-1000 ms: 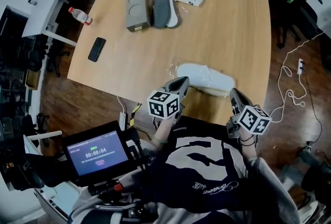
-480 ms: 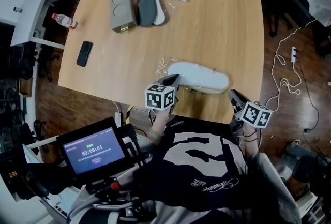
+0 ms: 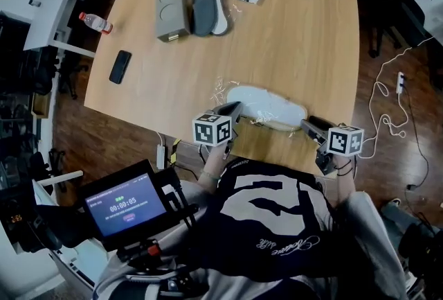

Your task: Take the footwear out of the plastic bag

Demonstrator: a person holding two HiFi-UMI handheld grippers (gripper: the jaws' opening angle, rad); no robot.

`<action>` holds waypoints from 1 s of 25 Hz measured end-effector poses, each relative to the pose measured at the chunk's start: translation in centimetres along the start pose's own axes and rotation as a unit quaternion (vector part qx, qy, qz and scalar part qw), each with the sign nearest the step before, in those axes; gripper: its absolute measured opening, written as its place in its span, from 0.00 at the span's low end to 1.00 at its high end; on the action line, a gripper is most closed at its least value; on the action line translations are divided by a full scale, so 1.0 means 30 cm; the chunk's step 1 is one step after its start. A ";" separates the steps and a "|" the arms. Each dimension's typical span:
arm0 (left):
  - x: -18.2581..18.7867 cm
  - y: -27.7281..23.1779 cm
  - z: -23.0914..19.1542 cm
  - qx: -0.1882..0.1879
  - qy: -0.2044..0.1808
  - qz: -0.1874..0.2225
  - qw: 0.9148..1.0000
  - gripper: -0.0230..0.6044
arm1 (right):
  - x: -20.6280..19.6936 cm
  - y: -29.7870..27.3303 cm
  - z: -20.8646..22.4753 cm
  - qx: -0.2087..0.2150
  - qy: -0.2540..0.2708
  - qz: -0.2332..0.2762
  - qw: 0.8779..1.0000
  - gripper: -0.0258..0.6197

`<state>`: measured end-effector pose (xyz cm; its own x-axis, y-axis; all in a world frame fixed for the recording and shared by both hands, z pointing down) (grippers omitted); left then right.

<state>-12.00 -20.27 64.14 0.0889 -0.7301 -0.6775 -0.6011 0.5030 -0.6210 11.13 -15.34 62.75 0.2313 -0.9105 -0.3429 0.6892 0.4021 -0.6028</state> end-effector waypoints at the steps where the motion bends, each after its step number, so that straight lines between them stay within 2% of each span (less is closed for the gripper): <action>1: -0.002 -0.002 -0.003 -0.001 0.002 -0.002 1.000 0.04 | 0.003 -0.012 0.004 0.004 0.006 -0.010 1.000 0.34; 5: -0.005 -0.007 -0.010 -0.009 0.011 -0.009 1.000 0.04 | 0.006 -0.049 0.033 0.009 0.015 -0.051 0.999 0.38; 10: 0.000 -0.013 -0.008 -0.027 0.039 -0.014 0.999 0.04 | -0.006 -0.059 0.020 0.058 -0.002 -0.091 0.994 0.38; 13: -0.003 -0.010 -0.016 -0.025 0.042 -0.015 0.999 0.04 | -0.012 -0.081 0.006 0.072 -0.027 -0.106 0.991 0.37; 15: -0.003 -0.008 -0.019 -0.021 0.046 -0.013 0.999 0.04 | 0.003 -0.087 -0.004 0.089 -0.064 -0.106 0.988 0.37; 17: -0.002 -0.009 -0.018 -0.024 0.054 -0.014 0.998 0.04 | 0.021 -0.080 -0.015 0.121 -0.102 -0.098 0.982 0.36; 18: -0.001 -0.010 -0.017 -0.027 0.057 -0.014 0.998 0.04 | 0.030 -0.072 -0.023 0.150 -0.121 -0.088 0.977 0.31; 19: -0.001 -0.013 -0.016 -0.030 0.061 -0.015 0.998 0.04 | 0.038 -0.063 -0.031 0.184 -0.142 -0.073 0.970 0.24; 21: -0.001 -0.016 -0.016 -0.032 0.064 -0.015 0.997 0.04 | 0.045 -0.035 -0.031 0.237 -0.183 -0.046 0.953 0.20; 23: -0.002 -0.017 -0.016 -0.031 0.065 -0.015 0.997 0.04 | 0.037 -0.013 -0.051 0.276 -0.191 -0.037 0.941 0.20; 25: -0.003 -0.017 -0.020 -0.030 0.065 -0.015 0.997 0.04 | 0.011 -0.028 -0.072 0.277 -0.160 -0.051 0.946 0.20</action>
<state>-12.17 -20.74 64.75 0.0058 -0.8003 -0.5996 -0.6462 0.4546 -0.6130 9.14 -15.77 61.57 0.2796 -0.9600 -0.0144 0.9525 0.2792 -0.1213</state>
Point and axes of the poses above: the fingertips, and each gripper's own axes: y backward along the fingers, z to its right, x out of its top, the point moved 1 cm from there along y, backward along the fingers, and after that the axes turned 8 degrees about -y, right-handed, at the moved point
